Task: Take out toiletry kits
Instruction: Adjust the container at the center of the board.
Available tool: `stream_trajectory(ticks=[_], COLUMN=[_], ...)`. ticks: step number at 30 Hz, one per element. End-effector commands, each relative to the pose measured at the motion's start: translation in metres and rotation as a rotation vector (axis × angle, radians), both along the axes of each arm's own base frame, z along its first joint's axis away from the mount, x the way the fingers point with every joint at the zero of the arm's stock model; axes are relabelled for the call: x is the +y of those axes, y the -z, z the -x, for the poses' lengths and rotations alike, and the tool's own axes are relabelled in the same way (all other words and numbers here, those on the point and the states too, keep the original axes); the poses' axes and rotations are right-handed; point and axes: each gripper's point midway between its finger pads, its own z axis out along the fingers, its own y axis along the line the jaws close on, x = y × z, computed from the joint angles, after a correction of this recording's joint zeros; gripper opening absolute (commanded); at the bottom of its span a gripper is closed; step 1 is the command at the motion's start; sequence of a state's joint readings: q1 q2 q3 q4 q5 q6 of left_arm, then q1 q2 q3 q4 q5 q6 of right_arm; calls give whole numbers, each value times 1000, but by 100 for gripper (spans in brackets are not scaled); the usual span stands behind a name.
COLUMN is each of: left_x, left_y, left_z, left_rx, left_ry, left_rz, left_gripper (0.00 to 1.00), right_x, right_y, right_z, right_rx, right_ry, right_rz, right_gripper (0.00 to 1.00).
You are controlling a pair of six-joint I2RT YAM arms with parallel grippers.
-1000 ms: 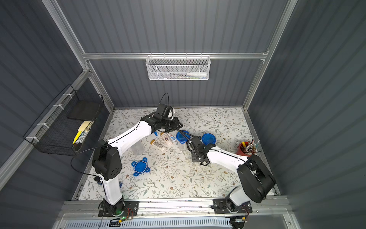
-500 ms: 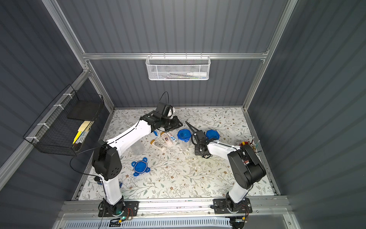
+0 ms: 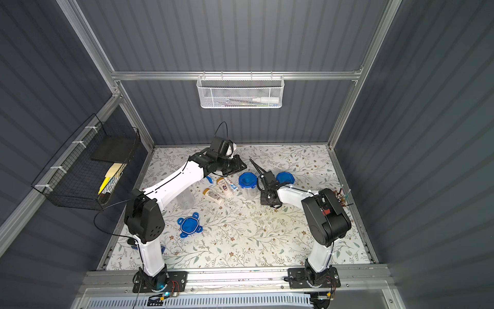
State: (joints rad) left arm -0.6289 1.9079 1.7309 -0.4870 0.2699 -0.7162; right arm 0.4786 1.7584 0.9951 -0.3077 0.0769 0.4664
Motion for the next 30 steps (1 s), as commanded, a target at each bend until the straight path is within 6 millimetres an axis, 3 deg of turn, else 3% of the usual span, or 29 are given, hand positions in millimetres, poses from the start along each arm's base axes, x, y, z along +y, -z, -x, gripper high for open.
stream_trajectory(ticks=[1, 9, 14, 19, 24, 30], left_x=[-3, 3, 1, -7, -17, -24], left_y=[6, 2, 2, 11, 19, 37], left_z=[2, 4, 10, 18, 19, 22], left_rx=[1, -13, -7, 14, 26, 66], left_ry=[24, 11, 24, 55, 83, 107], left_rz=[-26, -41, -38, -44, -30, -38], left_gripper=[22, 21, 17, 9, 7, 3], right_x=[9, 0, 8, 33, 47, 62], right_y=[-25, -60, -85, -114, -137, -138], right_z=[1, 11, 12, 14, 19, 27], right_rx=[-39, -95, -139, -177, -209, -180], right_ry=[-27, -24, -47, -85, -94, -59], right_rz=[-60, -57, -122, -292, -431, -590], right_gripper=[0, 0, 4, 17, 40, 55])
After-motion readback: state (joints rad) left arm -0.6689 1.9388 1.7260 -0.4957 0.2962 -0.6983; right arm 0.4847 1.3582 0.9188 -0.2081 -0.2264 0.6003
